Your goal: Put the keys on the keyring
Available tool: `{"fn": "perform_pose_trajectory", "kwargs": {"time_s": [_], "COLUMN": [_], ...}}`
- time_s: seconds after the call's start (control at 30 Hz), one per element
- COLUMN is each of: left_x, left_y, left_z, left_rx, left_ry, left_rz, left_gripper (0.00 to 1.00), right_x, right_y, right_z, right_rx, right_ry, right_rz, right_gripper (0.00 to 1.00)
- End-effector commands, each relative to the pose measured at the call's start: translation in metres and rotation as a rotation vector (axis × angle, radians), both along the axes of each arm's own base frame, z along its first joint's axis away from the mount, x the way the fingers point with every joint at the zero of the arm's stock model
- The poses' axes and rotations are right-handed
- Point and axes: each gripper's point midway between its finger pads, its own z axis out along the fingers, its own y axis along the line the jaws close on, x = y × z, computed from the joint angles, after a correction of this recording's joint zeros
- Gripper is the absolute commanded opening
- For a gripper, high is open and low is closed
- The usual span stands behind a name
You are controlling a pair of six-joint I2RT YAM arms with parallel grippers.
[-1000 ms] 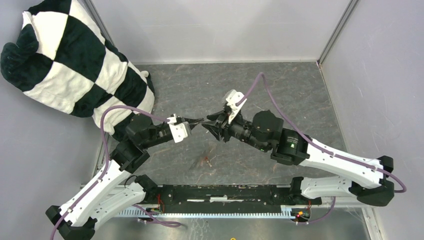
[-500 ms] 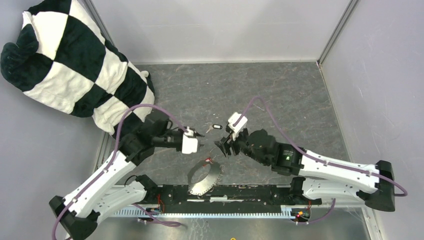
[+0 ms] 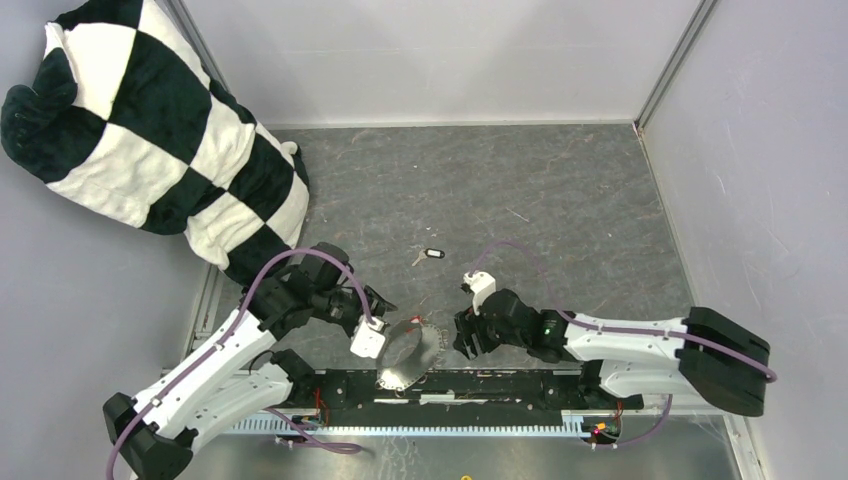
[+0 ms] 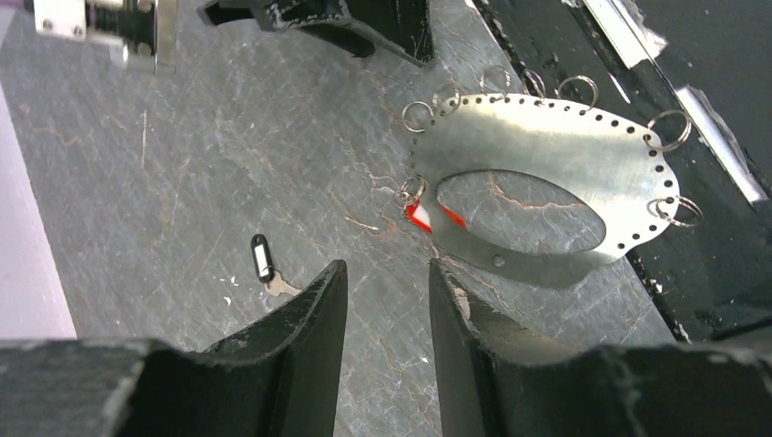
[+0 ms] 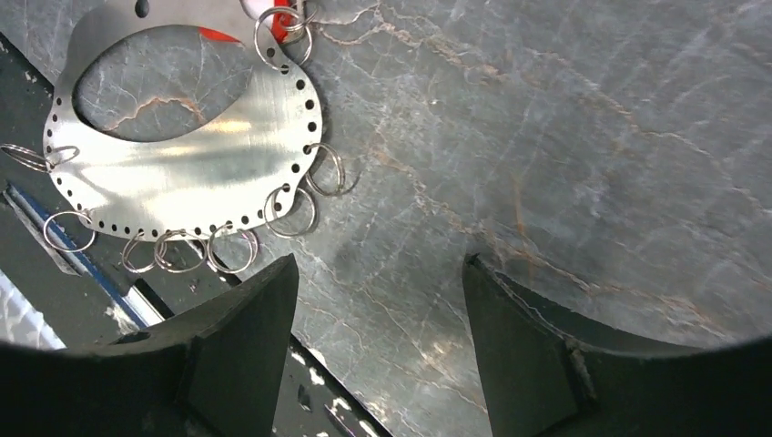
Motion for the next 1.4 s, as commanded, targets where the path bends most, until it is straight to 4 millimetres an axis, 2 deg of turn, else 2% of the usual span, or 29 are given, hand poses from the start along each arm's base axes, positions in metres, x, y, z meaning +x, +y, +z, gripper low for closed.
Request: {"fn": "perform_pose_trajectory", "kwargs": {"time_s": [0.0, 0.13, 0.2, 0.33, 0.53, 0.7, 0.9, 1.1, 1.23, 1.37], "left_x": [-0.004, -0.005, -0.012, -0.023, -0.031, -0.034, -0.047, -0.029, -0.023, -0.007], "left_y": [0.001, 0.001, 0.009, 0.028, 0.032, 0.033, 0.039, 0.02, 0.024, 0.013], "left_z": [-0.006, -0.005, -0.018, -0.057, -0.104, -0.124, -0.148, -0.153, -0.164, -0.164], "left_rx": [0.01, 0.003, 0.048, 0.144, 0.186, 0.218, 0.209, 0.159, 0.213, 0.199], "left_ry": [-0.053, -0.056, -0.095, -0.181, -0.244, -0.233, -0.292, -0.339, -0.321, -0.279], "left_rz": [-0.083, -0.085, -0.153, -0.276, -0.444, -0.545, -0.691, -0.63, -0.634, -0.505], "left_gripper": [0.45, 0.46, 0.46, 0.45, 0.44, 0.44, 0.44, 0.43, 0.43, 0.43], "right_x": [-0.003, -0.014, -0.016, -0.019, -0.025, -0.025, -0.019, -0.003, 0.019, 0.043], "right_y": [0.041, 0.048, 0.05, 0.05, 0.048, 0.047, 0.046, 0.063, 0.083, 0.102], "right_z": [0.019, 0.007, 0.004, -0.004, -0.014, -0.019, -0.018, -0.014, 0.004, 0.023], "right_rx": [0.14, 0.166, 0.187, 0.207, 0.24, 0.245, 0.243, 0.252, 0.328, 0.395], "right_ry": [0.057, 0.137, 0.17, 0.232, 0.316, 0.341, 0.328, 0.3, 0.259, 0.204], "right_rz": [0.054, 0.106, 0.111, 0.123, 0.126, 0.132, 0.11, 0.116, 0.102, 0.096], "right_gripper": [0.72, 0.71, 0.7, 0.65, 0.53, 0.48, 0.55, 0.54, 0.51, 0.51]}}
